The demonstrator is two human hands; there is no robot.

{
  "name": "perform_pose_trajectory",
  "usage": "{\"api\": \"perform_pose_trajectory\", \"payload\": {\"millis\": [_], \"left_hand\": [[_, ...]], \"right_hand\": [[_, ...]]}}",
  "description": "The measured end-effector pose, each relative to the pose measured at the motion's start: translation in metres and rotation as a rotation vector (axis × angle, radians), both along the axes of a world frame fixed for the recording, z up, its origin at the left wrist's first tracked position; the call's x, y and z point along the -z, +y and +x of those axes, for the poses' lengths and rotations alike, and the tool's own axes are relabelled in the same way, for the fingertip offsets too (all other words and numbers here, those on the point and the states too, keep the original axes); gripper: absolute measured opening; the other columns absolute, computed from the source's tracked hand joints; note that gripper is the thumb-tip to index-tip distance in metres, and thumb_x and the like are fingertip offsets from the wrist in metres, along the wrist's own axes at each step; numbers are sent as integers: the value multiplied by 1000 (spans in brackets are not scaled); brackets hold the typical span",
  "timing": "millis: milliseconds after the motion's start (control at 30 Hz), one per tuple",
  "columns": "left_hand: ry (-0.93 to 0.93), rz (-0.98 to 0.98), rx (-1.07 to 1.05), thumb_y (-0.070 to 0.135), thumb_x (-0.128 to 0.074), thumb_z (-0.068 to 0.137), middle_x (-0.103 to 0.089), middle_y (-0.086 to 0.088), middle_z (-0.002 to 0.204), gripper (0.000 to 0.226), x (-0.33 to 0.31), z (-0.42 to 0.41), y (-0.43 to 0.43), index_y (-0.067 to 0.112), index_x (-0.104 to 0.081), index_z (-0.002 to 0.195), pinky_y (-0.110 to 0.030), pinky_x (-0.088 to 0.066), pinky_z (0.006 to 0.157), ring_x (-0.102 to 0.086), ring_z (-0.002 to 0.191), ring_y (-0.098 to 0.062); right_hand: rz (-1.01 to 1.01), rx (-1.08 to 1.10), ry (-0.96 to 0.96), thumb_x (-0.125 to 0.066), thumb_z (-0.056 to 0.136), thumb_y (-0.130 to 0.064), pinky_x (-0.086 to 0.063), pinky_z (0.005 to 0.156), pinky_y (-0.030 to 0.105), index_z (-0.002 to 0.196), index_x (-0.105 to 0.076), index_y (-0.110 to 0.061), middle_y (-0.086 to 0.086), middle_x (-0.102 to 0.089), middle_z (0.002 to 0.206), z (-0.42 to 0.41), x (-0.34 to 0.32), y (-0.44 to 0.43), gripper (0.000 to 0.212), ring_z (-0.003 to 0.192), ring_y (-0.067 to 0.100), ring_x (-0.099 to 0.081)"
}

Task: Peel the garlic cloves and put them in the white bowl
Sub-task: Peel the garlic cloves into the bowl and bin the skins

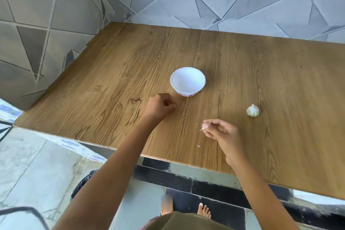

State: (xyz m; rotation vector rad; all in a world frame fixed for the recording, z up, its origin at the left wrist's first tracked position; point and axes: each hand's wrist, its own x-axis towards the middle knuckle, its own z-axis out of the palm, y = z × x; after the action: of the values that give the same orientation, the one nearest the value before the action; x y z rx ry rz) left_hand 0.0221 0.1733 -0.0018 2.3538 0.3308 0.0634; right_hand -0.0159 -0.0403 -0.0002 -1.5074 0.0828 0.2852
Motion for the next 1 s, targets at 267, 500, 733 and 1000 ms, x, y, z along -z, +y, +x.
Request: {"api": "perform_pose_trajectory", "payload": {"millis": [267,500,733,1000], "left_hand": [[-211,-88,55,9,-67,85,-69,8,77,11,-6,-26,-6,14,-74,91,-7,-41,62,-57,61,4],[35,-659,197,8,-72,80,-73,-2,83,14,-17,-57,-54,16,-71,92,-26,-58,72,-69,77,-16],[115,-721,203,6,-69,83,-71,-7,78,7,-23,-59,-70,8,-70,90,-20,-56,67,-67,71,-10],[-3,-359,305,9,-75,78,-71,2,74,6,-26,-55,-68,12,-72,83,-19,-54,66,-65,65,-7]], "right_hand": [[106,-1,89,-65,84,0,-54,72,16,102,-70,-8,5,-72,97,-3,0,-5,21,90,14,-70],[176,16,120,-69,80,-4,-55,73,20,93,-71,-12,5,-74,86,-4,-6,-3,15,78,14,-70],[146,21,20,-68,81,-2,-53,67,16,90,-70,-11,0,-74,77,-12,-7,-9,13,73,8,-69],[90,-59,43,-68,82,-5,-53,66,18,87,-71,-8,8,-73,78,-13,-6,-17,6,69,11,-67]]}}
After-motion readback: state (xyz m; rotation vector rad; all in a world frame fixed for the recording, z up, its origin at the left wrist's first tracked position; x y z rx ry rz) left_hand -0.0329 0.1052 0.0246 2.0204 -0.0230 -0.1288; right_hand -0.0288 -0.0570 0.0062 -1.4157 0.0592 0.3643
